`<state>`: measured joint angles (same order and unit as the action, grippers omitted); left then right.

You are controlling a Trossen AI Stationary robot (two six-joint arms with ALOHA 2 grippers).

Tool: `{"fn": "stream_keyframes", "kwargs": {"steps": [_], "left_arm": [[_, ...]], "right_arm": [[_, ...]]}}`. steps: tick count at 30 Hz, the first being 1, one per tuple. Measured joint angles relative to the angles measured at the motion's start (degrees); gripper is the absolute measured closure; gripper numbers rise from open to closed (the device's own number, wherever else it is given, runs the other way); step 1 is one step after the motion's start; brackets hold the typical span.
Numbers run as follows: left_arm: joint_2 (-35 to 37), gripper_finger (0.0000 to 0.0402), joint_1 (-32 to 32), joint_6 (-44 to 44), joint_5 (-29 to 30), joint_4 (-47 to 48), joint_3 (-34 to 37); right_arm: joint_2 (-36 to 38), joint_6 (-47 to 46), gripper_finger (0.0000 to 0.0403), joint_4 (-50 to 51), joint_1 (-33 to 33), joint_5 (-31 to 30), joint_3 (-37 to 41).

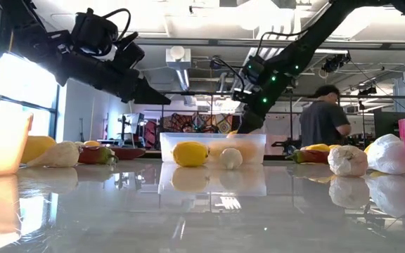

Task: Sort produce into baskets
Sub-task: Put the bottom center lemon into the transparent bin, then put the top right lemon into the transparent bin

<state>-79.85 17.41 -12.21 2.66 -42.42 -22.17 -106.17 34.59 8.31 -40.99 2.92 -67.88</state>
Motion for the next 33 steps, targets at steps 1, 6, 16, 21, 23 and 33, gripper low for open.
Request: {"fn": "stream_keyframes", "kwargs": {"steps": [1, 6, 16, 21, 23, 33], "left_arm": [[0.0, 0.0346, 0.0, 0.0, 0.0, 0.2, 0.0], [0.0, 0.0346, 0.0, 0.3, 0.0, 0.2, 0.0], [0.0, 0.0346, -0.1, 1.7, 0.0, 0.5, 0.0], [0.0, 0.0346, -0.1, 1.7, 0.0, 0.6, 0.0], [0.0, 0.0346, -0.1, 1.7, 0.0, 0.6, 0.0], [0.0, 0.0346, -0.1, 1.7, 0.0, 0.6, 0.0]], "right_arm": [[0.0, 0.4, 0.025, 0.3, 0.0, -0.6, 0.0], [0.0, 0.9, 0.0236, 1.6, 0.0, -1.6, 0.0], [0.0, -1.1, 0.0232, 2.9, 0.2, -1.6, 0.1], [0.0, -1.2, 0.0206, 2.9, 0.9, -5.8, 0.1], [0.0, -1.8, 0.0187, 2.9, 1.2, -7.4, 0.1], [0.2, -2.7, 0.0128, 3.4, 2.6, -8.9, 0.0]]}}
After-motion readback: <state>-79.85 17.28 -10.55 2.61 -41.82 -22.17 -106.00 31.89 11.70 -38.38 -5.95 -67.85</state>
